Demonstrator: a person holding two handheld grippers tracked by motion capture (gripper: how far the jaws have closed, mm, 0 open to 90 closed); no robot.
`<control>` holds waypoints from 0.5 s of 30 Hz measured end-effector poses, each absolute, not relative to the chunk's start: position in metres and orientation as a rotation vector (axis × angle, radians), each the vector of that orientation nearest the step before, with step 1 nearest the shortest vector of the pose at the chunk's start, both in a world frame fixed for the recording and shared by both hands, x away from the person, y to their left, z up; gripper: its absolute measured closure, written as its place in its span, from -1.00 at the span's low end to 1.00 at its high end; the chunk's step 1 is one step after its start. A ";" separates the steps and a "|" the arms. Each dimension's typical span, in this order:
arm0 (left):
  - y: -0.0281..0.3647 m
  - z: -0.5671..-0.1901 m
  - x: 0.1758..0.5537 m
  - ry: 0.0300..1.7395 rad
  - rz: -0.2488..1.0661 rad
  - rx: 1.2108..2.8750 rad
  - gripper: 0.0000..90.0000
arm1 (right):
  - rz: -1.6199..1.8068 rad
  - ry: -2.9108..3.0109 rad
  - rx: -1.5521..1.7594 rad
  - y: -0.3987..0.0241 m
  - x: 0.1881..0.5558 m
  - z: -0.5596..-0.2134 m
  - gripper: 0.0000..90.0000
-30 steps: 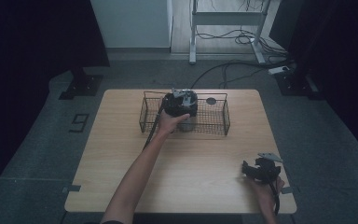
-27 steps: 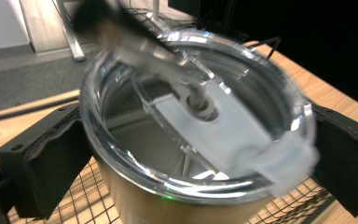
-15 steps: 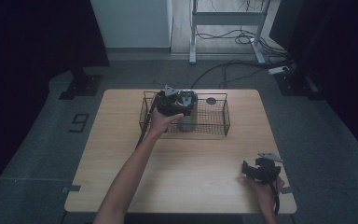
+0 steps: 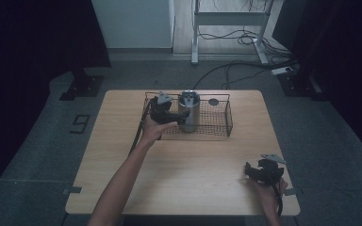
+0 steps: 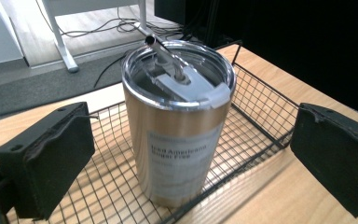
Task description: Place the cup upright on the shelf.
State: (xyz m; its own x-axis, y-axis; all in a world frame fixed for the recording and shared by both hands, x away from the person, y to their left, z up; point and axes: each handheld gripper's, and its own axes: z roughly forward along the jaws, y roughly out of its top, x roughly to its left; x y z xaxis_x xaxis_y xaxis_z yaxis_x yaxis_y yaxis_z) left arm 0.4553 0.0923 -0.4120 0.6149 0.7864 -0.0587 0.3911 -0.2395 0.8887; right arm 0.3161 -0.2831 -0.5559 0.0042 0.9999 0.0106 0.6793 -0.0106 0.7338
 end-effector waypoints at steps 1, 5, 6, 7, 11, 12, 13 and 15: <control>0.094 -0.412 0.452 0.938 0.507 1.855 -1.00 | 0.767 1.729 1.745 -0.283 0.316 -0.556 -0.79; 0.102 -0.413 0.439 0.918 0.503 1.847 -1.00 | 0.766 1.729 1.744 -0.283 0.316 -0.556 -0.79; 0.105 -0.414 0.435 0.914 0.502 1.844 -1.00 | 0.767 1.729 1.745 -0.283 0.316 -0.556 -0.79; 0.107 -0.415 0.431 0.915 0.495 1.843 -1.00 | 0.766 1.729 1.745 -0.283 0.316 -0.556 -0.79; 0.117 -0.421 0.415 0.932 0.472 1.841 -1.00 | 0.767 1.728 1.746 -0.283 0.316 -0.556 -0.79; 0.120 -0.423 0.412 0.940 0.463 1.843 -1.00 | 0.767 1.728 1.746 -0.283 0.316 -0.556 -0.79; 0.122 -0.426 0.408 0.939 0.455 1.851 -1.00 | 0.767 1.728 1.744 -0.283 0.316 -0.556 -0.79; 0.127 -0.431 0.402 0.952 0.445 1.862 -1.00 | 0.767 1.728 1.745 -0.283 0.316 -0.556 -0.79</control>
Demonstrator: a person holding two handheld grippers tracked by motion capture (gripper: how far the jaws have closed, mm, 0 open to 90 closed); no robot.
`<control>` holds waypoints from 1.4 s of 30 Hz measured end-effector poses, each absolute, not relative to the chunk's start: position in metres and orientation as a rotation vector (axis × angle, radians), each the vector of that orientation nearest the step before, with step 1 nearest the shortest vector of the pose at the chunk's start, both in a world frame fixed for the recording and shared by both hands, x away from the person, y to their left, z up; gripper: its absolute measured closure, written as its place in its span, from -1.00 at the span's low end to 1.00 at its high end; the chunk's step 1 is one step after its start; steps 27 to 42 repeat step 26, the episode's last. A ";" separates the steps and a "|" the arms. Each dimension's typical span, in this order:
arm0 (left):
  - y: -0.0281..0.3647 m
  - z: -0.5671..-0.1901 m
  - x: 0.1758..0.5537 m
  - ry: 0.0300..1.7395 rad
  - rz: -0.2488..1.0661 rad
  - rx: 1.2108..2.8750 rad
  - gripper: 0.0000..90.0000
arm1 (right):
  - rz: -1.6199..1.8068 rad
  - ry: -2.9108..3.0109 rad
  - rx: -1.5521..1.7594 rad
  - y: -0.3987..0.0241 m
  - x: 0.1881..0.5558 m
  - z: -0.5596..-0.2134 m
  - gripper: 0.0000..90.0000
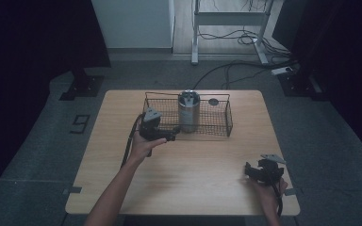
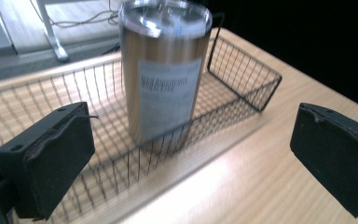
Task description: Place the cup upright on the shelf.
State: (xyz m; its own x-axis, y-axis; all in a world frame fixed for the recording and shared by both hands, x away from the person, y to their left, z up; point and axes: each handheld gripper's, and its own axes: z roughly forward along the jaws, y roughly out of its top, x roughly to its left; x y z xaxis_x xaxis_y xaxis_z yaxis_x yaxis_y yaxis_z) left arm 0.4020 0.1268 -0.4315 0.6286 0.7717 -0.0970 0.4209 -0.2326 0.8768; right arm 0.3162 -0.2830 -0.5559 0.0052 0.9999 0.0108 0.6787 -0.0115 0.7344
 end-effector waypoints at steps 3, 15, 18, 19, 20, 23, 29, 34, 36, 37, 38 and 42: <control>0.133 -0.439 0.392 0.952 0.434 1.873 -1.00 | 0.766 1.729 1.748 -0.283 0.316 -0.556 -0.79; 0.154 -0.480 0.359 0.966 0.371 1.963 -0.97 | 0.766 1.729 1.748 -0.283 0.316 -0.556 -0.79; 0.158 -0.484 0.353 0.967 0.371 1.966 -0.97 | 0.766 1.728 1.748 -0.283 0.316 -0.556 -0.79; 0.159 -0.485 0.352 0.967 0.370 1.964 -0.96 | 0.766 1.729 1.748 -0.283 0.316 -0.556 -0.79; 0.159 -0.485 0.352 0.968 0.368 1.964 -0.96 | 0.766 1.729 1.748 -0.283 0.316 -0.556 -0.79; 0.160 -0.484 0.352 0.966 0.366 1.958 -0.96 | 0.766 1.728 1.748 -0.283 0.316 -0.556 -0.79; 0.159 -0.484 0.352 0.973 0.368 1.959 -0.96 | 0.766 1.728 1.748 -0.283 0.316 -0.556 -0.79; 0.159 -0.484 0.352 0.973 0.368 1.959 -0.96 | 0.766 1.728 1.748 -0.283 0.316 -0.556 -0.79; 0.159 -0.484 0.352 0.973 0.368 1.959 -0.96 | 0.766 1.728 1.748 -0.283 0.316 -0.556 -0.79; 0.159 -0.484 0.352 0.973 0.368 1.959 -0.96 | 0.766 1.728 1.748 -0.283 0.316 -0.556 -0.79; 0.159 -0.484 0.352 0.973 0.368 1.959 -0.96 | 0.766 1.728 1.748 -0.283 0.316 -0.556 -0.79; 0.159 -0.484 0.352 0.973 0.368 1.959 -0.96 | 0.766 1.728 1.748 -0.283 0.316 -0.556 -0.79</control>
